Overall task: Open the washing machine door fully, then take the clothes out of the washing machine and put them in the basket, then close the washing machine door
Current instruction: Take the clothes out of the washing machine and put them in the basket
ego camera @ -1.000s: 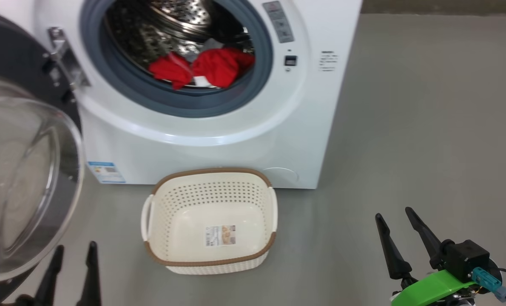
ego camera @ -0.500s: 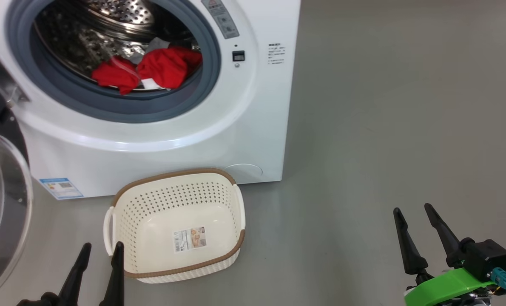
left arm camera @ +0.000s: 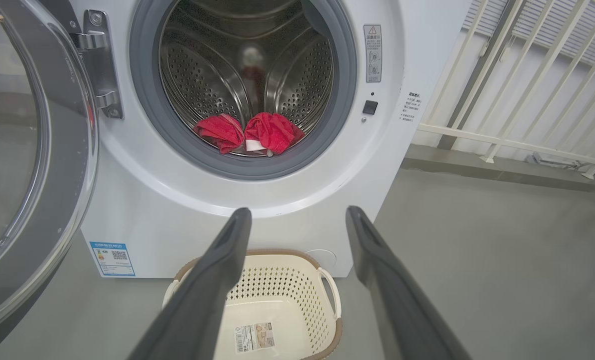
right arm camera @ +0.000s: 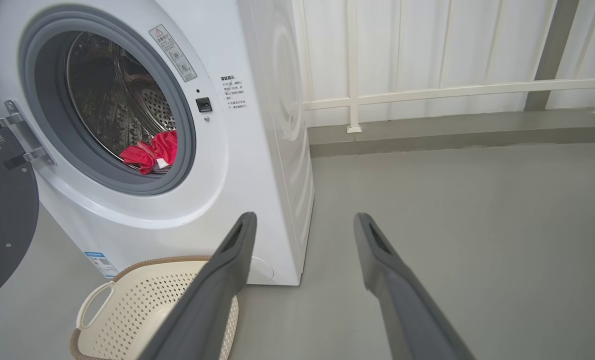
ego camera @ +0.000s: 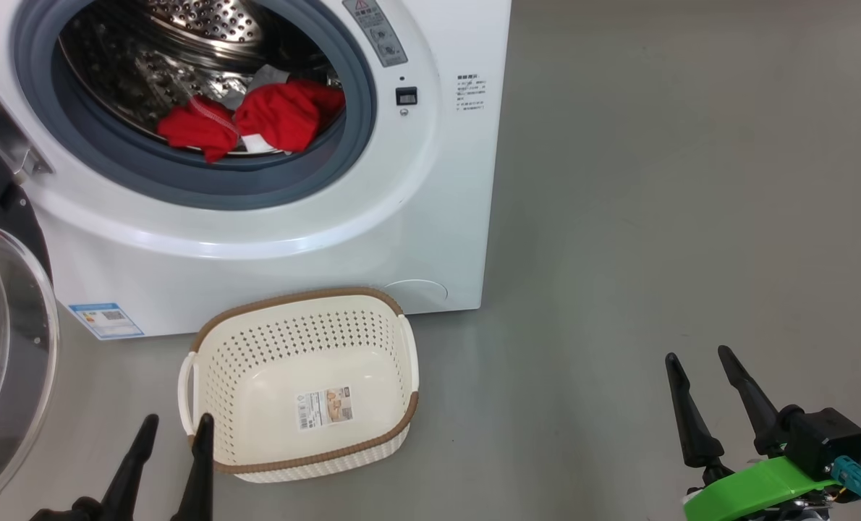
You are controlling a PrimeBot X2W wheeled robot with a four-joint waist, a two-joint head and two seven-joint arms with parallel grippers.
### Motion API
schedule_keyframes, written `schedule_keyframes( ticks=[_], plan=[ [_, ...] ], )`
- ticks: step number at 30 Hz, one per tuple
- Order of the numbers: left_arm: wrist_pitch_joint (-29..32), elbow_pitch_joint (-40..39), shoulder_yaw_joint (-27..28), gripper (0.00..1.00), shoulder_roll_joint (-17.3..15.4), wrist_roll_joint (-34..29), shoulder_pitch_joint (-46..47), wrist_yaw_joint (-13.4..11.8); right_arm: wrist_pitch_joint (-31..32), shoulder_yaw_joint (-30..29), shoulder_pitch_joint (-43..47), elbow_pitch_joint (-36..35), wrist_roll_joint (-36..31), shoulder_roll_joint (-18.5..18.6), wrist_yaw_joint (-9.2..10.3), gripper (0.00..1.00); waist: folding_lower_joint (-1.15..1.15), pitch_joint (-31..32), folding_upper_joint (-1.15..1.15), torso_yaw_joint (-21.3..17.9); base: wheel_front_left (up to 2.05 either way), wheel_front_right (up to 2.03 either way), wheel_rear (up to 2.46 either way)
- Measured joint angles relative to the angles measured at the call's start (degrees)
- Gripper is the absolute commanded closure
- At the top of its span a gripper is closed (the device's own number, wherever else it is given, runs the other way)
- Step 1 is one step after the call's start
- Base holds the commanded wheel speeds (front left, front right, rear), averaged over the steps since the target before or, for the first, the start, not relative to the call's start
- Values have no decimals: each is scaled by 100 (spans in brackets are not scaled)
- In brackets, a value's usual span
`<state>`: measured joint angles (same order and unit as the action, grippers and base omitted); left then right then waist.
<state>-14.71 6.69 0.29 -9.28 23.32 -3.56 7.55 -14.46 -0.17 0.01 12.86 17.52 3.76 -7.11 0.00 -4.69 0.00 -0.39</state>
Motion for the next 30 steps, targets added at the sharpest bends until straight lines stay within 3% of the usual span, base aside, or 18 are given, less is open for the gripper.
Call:
schedule_keyframes(
  ticks=[11,30],
  plan=[
    [0,-15,-81,0,-75,108,1,0,0,67,1,-21,-8,1,0,0,0,-31,0,15,29,-29,0],
    [0,58,-154,0,-171,55,214,0,0,68,-5,-24,-46,-31,0,0,0,-170,0,24,132,-132,0]
  ],
)
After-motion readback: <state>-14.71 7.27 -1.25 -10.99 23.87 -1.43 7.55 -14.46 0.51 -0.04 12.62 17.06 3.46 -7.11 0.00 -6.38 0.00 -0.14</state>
